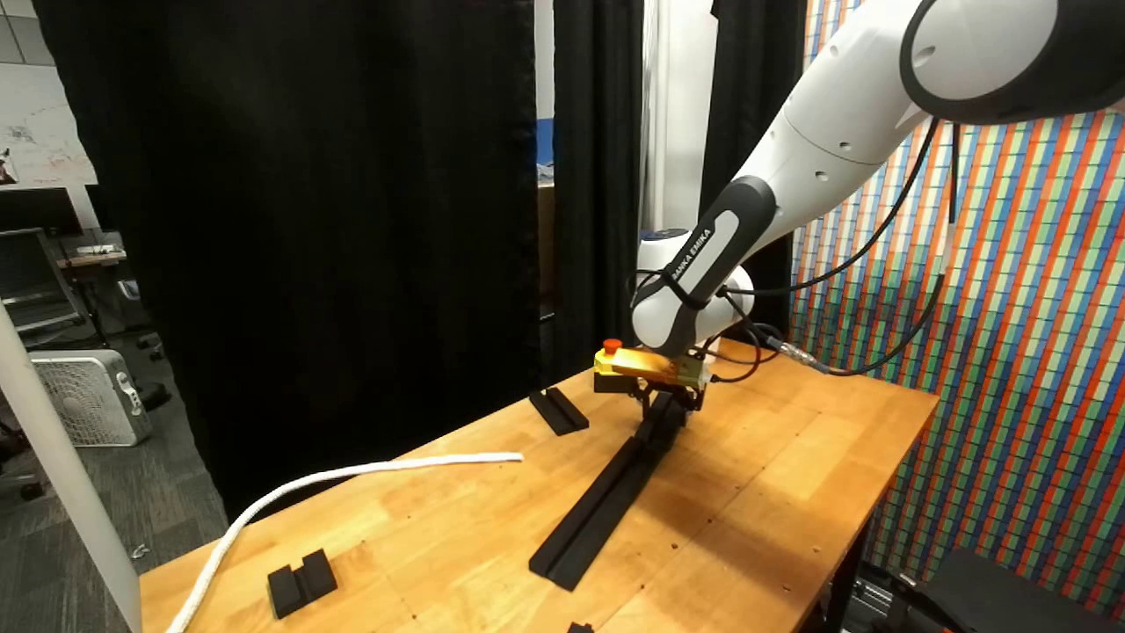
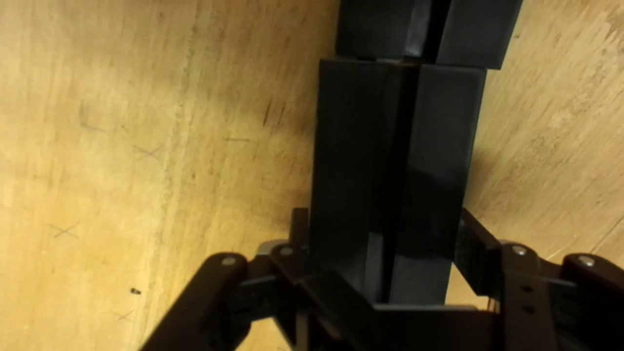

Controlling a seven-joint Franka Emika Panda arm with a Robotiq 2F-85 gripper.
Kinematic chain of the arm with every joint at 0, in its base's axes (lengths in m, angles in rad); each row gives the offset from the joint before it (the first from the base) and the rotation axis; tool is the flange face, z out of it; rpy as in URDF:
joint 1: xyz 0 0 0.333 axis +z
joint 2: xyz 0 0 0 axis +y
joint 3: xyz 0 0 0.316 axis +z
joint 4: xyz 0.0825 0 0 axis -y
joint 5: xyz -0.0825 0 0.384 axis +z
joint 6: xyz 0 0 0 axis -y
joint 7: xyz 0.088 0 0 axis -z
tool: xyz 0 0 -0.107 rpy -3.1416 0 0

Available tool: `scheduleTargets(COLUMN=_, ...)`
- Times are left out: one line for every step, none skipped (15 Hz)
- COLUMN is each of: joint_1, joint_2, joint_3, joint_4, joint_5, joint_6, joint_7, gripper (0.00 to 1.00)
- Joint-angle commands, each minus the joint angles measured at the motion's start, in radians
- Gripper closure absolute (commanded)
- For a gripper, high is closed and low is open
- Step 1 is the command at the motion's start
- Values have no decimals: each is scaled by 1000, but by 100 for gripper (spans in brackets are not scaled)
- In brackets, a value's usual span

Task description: Arrange the black objects on the table

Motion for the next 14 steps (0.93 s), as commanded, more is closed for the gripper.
scheduleTargets(joint_1=-17, joint_2=3, joint_3=22, joint_4=3, joint_5=36, joint_6=5, joint_7=-21, gripper=54)
scheduleTargets(joint_1=-20, joint_2=6, joint_3=25, joint_4=7, joint_5=45, joint_6=7, joint_7=-25, gripper=54)
scheduleTargets(joint_1=-22, joint_2=9, joint_3=29, joint_4=8, joint_5=52, joint_6=9, joint_7=-27, gripper=54)
scheduleTargets(joint_1=-27, joint_2=13, joint_3=35, joint_4=9, joint_5=63, joint_6=12, joint_7=-33, gripper=54)
scheduleTargets(joint_1=-33, joint_2=18, joint_3=42, joint_4=12, joint_5=79, joint_6=12, joint_7=-41, gripper=54)
scheduleTargets(joint_1=-37, joint_2=23, joint_3=47, joint_4=13, joint_5=94, joint_6=13, joint_7=-47, gripper=54)
scheduleTargets(joint_1=-41, joint_2=28, joint_3=51, joint_4=15, joint_5=107, joint_6=13, joint_7=-55, gripper=54)
scheduleTargets(joint_1=-45, joint_2=33, joint_3=55, joint_4=18, joint_5=120, joint_6=12, joint_7=-62, gripper=54)
scheduleTargets(joint_1=-47, joint_2=39, joint_3=58, joint_4=20, joint_5=131, joint_6=12, joint_7=-68, gripper=54)
scheduleTargets(joint_1=-50, joint_2=43, joint_3=61, joint_4=23, joint_5=140, joint_6=12, joint_7=-76, gripper=54)
scheduleTargets(joint_1=-53, joint_2=45, joint_3=63, joint_4=28, joint_5=148, joint_6=11, joint_7=-81, gripper=54)
scheduleTargets(joint_1=-55, joint_2=47, joint_3=63, joint_4=30, joint_5=155, joint_6=11, joint_7=-86, gripper=54)
scheduleTargets(joint_1=-56, joint_2=49, joint_3=64, joint_4=34, joint_5=161, joint_6=10, joint_7=-90, gripper=54)
scheduleTargets(joint_1=-58, joint_2=51, joint_3=65, joint_4=37, joint_5=166, joint_6=10, joint_7=-96, gripper=54)
